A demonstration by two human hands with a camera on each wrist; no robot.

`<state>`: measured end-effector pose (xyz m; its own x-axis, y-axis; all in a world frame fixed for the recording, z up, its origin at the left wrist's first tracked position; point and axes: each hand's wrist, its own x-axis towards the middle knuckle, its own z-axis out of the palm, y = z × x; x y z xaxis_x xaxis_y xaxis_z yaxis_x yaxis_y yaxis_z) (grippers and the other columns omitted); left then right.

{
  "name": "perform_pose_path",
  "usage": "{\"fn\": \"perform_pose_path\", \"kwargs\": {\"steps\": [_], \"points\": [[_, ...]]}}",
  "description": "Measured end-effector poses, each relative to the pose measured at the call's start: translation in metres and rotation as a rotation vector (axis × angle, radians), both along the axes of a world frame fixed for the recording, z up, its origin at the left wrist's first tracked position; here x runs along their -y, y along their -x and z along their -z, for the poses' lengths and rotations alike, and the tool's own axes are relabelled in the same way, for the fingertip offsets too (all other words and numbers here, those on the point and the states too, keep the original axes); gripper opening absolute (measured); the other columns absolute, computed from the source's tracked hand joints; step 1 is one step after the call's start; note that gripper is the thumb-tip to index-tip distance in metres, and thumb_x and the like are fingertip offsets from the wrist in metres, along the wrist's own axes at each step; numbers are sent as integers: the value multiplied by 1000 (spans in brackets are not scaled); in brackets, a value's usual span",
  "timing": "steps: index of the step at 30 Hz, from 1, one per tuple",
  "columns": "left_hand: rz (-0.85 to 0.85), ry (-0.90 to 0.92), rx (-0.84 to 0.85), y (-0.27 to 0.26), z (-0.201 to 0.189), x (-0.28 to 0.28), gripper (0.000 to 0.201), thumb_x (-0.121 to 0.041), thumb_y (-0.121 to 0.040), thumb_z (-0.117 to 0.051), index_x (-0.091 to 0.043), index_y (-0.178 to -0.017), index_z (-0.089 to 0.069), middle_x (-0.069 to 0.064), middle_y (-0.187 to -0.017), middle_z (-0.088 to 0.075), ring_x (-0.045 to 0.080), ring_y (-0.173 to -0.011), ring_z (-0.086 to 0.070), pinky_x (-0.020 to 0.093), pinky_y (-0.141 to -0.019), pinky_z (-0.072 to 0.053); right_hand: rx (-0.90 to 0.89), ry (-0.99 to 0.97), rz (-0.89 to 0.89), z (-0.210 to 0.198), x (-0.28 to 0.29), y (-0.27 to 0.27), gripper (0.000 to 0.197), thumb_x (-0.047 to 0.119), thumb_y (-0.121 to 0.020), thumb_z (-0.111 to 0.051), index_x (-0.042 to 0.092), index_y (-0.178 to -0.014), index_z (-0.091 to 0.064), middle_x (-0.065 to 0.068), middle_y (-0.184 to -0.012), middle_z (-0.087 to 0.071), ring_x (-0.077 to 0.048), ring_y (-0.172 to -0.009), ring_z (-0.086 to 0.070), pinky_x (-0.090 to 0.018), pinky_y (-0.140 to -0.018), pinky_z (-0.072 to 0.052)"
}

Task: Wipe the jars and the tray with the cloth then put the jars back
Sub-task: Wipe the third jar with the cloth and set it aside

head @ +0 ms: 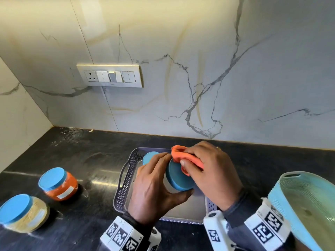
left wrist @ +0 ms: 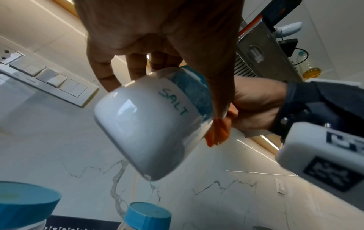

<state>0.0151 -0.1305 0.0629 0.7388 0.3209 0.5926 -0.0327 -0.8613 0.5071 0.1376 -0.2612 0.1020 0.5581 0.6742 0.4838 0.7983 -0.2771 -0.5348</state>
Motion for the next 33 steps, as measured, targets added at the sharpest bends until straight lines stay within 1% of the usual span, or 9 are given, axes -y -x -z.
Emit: {"fn": "perform_pose_path", "kwargs": {"steps": [2,5,8,11,16,19,22,27,33], "points": [[31,32,21,2,-5,-2,76,-53,-68,-85,-18,-132,-62,-22,-130,-58,6,-118,-62,30,-88,-56,24,12,-98,-7,-4,14,19,37,-88,-62,30,-101,-73,11,-96,-66,-8,-87,-63,-24,-79,-50],[48,59,14,5,-7,-5,74,-56,-70,-82,-18,-130,-62,-13,-126,-63,14,-117,-64,40,-87,-57,44,48,-236,-11,9,21,17,37,-90,-60,30,-99,-72,15,-95,-64,-5,-86,-60,-23,-79,-45],[8,37,-21,6,-6,-2,71,-57,-66,-86,-20,-123,-65,-17,-122,-61,8,-114,-62,32,-88,-55,21,53,-195,-8,24,2,10,33,-84,-66,30,-92,-73,18,-89,-62,-1,-81,-58,-23,-76,-46],[-19,41,-55,1,-7,3,74,-57,-61,-89,-23,-122,-65,-19,-122,-60,3,-112,-61,24,-88,-52,-22,36,-70,-5,16,-15,14,29,-82,-71,25,-95,-75,10,-91,-67,-10,-81,-63,-36,-74,-54],[-19,-4,-62,-2,-12,-2,76,-61,-67,-81,-22,-129,-63,-14,-129,-64,6,-115,-62,35,-84,-58,-15,93,-237,-12,-2,-3,23,39,-88,-58,31,-105,-70,14,-100,-63,-10,-92,-62,-37,-83,-53],[-30,14,-33,1,-13,-7,69,-62,-68,-78,-22,-122,-62,-11,-119,-67,7,-112,-63,36,-82,-58,9,174,-355,-16,12,-1,22,41,-88,-57,33,-103,-70,16,-99,-61,-9,-91,-61,-42,-82,-50],[-32,42,-45,3,-13,-5,71,-61,-66,-85,-21,-122,-67,-14,-119,-66,4,-112,-63,31,-87,-55,41,188,-319,-16,26,-18,20,39,-84,-62,31,-98,-73,17,-95,-63,-6,-86,-60,-38,-78,-51],[-37,4,-79,-1,-16,3,76,-66,-65,-81,-24,-125,-66,-15,-122,-66,5,-110,-64,36,-83,-58,24,66,-175,-18,9,-26,16,25,-79,-73,21,-94,-74,7,-90,-67,-7,-82,-60,-30,-75,-52],[-3,76,-47,-1,-19,-5,68,-64,-65,-80,-18,-114,-71,-14,-114,-68,0,-109,-62,13,-86,-48,4,114,-386,-27,6,-9,17,26,-80,-70,26,-96,-75,11,-92,-66,-8,-85,-63,-32,-78,-51]]}}
